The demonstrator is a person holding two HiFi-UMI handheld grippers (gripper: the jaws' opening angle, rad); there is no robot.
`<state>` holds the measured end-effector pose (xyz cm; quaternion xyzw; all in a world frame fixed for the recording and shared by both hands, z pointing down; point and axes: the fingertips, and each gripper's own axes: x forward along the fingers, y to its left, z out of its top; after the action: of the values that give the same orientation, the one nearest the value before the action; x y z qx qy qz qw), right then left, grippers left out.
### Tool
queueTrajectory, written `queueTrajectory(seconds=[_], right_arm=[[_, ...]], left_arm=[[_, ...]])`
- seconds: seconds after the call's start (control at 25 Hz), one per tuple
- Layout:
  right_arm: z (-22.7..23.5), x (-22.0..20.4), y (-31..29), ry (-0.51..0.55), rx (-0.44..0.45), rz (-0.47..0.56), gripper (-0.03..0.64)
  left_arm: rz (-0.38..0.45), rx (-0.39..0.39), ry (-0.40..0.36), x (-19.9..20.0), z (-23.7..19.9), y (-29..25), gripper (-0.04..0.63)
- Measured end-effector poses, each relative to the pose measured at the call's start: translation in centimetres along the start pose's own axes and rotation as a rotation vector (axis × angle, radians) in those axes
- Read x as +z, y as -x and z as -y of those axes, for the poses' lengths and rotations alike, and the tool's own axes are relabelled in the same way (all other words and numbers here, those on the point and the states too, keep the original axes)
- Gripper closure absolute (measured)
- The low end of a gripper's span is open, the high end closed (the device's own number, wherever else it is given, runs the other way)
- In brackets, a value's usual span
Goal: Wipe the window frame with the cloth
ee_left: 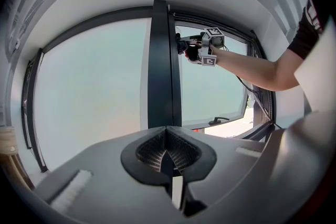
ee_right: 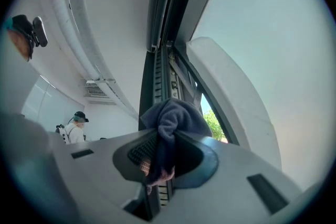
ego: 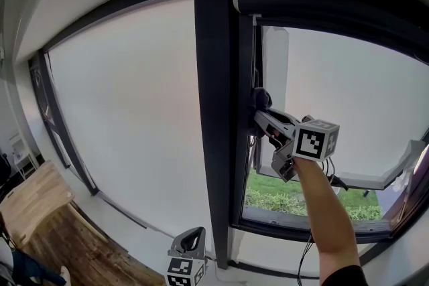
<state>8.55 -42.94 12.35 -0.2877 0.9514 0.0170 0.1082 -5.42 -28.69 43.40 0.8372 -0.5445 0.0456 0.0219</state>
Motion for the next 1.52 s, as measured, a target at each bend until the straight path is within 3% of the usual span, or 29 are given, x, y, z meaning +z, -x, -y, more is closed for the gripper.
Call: queueTrajectory(seconds=[1.52], right_arm=[[0.0, -14.9, 2.8, -0.019, -0.052, -0.219, 0.546]], left_arm=[[-0.052, -0.046, 0.0, -3.0, 2.1, -2.2, 0.588]])
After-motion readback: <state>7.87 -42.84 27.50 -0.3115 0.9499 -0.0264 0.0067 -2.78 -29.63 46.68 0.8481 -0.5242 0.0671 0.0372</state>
